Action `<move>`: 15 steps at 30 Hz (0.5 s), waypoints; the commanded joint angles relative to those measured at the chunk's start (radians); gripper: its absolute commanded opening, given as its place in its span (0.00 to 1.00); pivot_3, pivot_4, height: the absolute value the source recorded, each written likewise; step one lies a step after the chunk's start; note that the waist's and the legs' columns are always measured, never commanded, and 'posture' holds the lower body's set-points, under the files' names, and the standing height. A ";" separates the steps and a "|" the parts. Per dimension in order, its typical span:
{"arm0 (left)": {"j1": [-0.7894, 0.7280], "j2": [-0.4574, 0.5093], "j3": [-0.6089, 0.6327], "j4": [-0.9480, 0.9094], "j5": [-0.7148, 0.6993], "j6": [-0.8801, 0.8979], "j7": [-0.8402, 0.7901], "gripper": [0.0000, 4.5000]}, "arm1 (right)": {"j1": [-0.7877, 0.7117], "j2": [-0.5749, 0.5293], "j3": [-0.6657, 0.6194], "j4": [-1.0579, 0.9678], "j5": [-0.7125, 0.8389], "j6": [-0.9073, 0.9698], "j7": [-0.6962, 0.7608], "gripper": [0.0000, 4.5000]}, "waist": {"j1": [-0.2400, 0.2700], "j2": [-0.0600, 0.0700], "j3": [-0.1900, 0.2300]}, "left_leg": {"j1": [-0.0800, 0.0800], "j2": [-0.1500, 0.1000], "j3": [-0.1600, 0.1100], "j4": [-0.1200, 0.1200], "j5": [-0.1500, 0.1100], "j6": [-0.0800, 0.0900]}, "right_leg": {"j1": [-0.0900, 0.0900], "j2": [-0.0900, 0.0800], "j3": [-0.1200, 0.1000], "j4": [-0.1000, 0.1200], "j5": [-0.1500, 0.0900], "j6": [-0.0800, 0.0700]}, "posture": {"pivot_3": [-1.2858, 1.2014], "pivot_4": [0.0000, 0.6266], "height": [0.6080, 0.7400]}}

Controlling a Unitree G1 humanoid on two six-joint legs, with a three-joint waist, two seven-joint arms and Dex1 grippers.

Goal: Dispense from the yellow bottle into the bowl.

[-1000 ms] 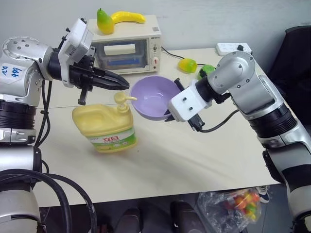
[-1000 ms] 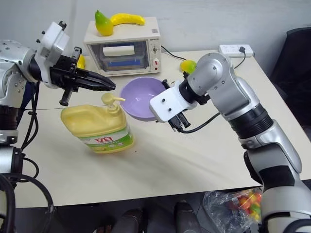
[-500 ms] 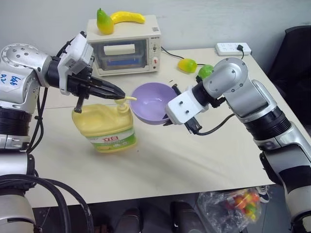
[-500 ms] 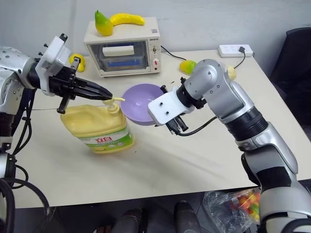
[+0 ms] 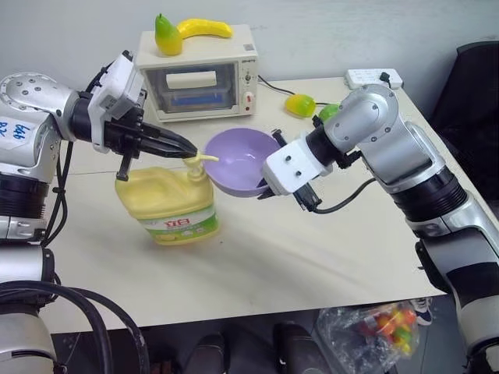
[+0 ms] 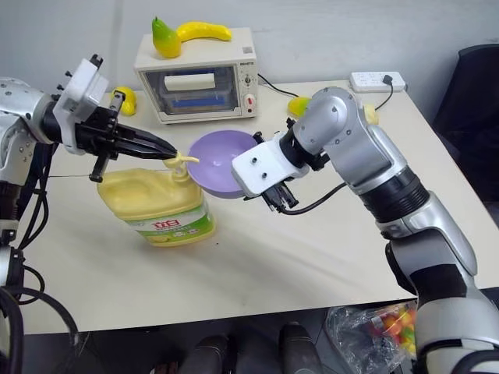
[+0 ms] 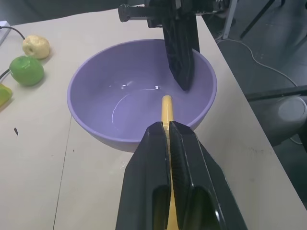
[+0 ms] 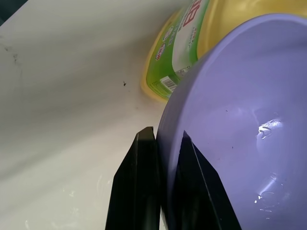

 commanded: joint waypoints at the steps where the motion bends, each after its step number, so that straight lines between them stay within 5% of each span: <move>1: 0.012 0.013 -0.008 -0.010 0.014 -0.008 -0.112 0.05 | -0.028 -0.007 -0.021 -0.034 0.027 0.012 0.069 0.00 | 0.000 0.000 0.000 | 0.000 0.000 0.000 0.000 0.000 0.000 | 0.000 0.000 0.000 0.000 0.000 0.000 | 0.52 0.24 1.00; 15: 0.041 0.012 -0.032 -0.017 0.023 -0.020 -0.112 0.05 | -0.028 -0.008 -0.024 -0.040 0.035 0.022 0.069 0.00 | 0.000 0.000 0.000 | 0.001 0.000 0.000 0.000 0.000 0.000 | 0.001 0.000 0.000 0.001 0.000 0.000 | 0.52 0.24 1.00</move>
